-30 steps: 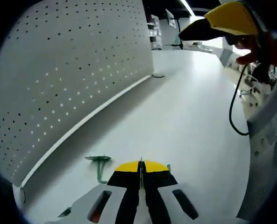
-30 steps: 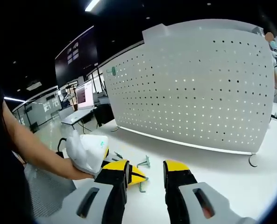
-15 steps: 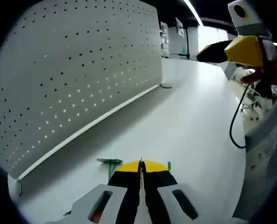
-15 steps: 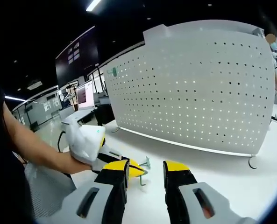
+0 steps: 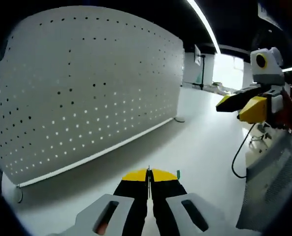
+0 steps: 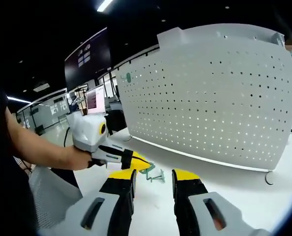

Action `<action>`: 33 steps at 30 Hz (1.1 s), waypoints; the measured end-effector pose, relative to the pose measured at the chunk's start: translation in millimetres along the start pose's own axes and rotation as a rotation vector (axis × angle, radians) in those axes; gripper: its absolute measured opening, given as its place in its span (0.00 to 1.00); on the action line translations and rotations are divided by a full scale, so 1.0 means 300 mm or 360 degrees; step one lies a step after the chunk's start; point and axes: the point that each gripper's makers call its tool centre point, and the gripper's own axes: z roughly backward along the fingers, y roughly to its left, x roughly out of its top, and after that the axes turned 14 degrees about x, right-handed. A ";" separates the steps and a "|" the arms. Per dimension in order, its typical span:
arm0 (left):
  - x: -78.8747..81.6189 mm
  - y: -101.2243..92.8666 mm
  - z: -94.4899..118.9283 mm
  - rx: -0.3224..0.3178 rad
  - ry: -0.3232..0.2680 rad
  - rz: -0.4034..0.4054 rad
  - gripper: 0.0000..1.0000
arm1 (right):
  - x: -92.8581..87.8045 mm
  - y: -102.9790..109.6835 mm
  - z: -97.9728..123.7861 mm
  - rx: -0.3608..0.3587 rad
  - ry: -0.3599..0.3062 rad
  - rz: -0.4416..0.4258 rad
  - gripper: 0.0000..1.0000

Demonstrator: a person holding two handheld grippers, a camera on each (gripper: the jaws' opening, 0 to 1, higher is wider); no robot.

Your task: Insert the hook assembly into the mounting plate slot until the hook locks in place.

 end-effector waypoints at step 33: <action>0.290 -0.045 0.261 -0.0496 -0.0587 0.0139 0.01 | 0.165 0.212 -0.064 0.0416 -0.0132 0.0297 0.29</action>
